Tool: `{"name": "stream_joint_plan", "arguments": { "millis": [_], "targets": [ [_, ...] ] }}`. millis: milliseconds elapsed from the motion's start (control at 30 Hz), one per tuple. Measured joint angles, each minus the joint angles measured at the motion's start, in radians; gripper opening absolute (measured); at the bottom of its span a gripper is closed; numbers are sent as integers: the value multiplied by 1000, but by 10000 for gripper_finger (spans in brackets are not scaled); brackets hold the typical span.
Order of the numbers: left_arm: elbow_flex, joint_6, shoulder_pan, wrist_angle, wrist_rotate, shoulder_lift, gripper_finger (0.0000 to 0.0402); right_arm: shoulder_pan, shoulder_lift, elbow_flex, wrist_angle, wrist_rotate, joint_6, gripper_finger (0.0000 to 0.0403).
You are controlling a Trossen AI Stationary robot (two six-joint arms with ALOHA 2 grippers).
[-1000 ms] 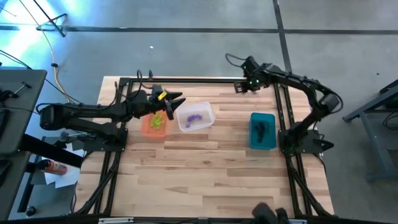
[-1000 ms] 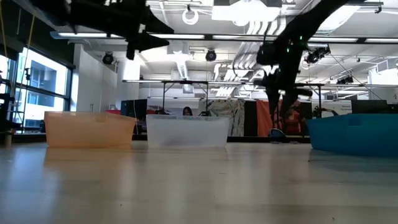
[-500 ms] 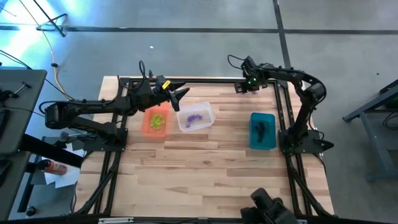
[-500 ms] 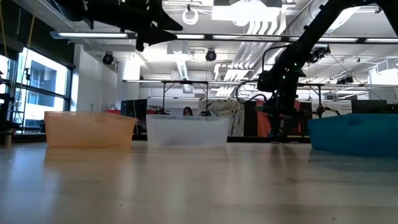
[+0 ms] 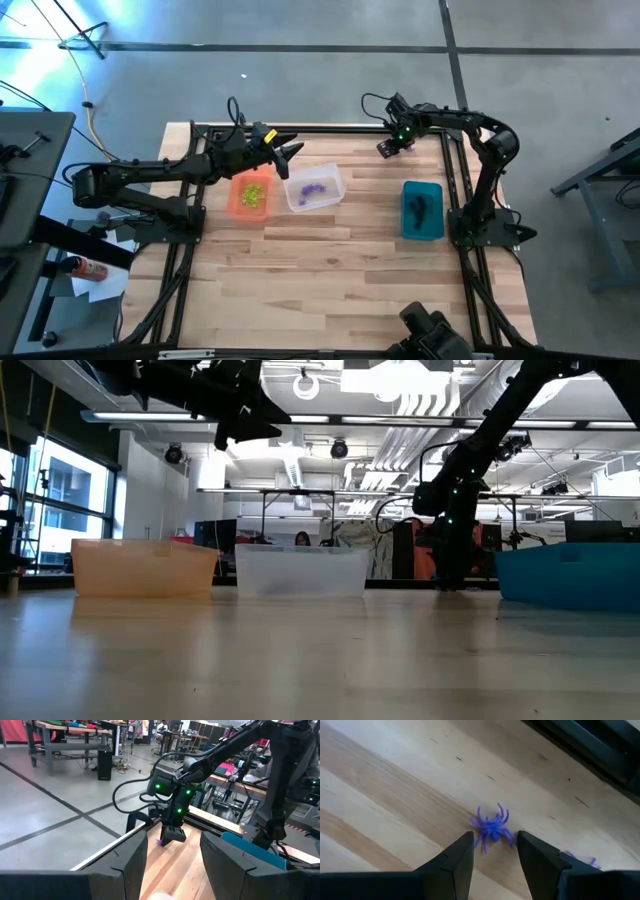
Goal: Sort Halloween decoration
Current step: Put the purple spider toy into the transparent bin
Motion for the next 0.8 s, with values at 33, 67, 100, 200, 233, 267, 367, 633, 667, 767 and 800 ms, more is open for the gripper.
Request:
{"name": "stream_joint_plan", "arguments": {
  "millis": [33, 67, 100, 200, 233, 267, 367, 633, 667, 767, 800],
  "targets": [
    [0, 0, 0, 0, 0, 0, 170, 0, 6, 2, 1, 2, -6, 149],
    [0, 0, 0, 0, 0, 0, 170, 0, 12, 4, 2, 4, -8, 149],
    [0, 0, 0, 0, 0, 0, 170, 0, 17, 5, 3, 5, -6, 149],
    [0, 0, 0, 0, 0, 0, 170, 0, 25, 5, 5, 6, -9, 141],
    [0, 0, 0, 0, 0, 0, 170, 0, 25, 5, 5, 8, -11, 132],
    [0, 0, 0, 0, 0, 0, 170, 0, 25, 5, 5, 13, -15, 119],
    [0, 0, 0, 0, 0, 0, 170, 0, 26, 4, -5, 21, -31, 57],
    [0, 32, 17, 93, 0, -66, 170, 1, -68, -7, -43, -25, -61, 3],
    [0, 45, 24, 92, 0, -82, 170, 2, -98, -3, -31, -39, -64, 3],
    [0, 85, 48, 94, 0, -133, 170, 7, -187, -2, -29, -98, -60, 1],
    [0, 94, 56, 93, 0, -149, 170, 15, -218, -4, -15, -110, -57, 1]
  ]
}}
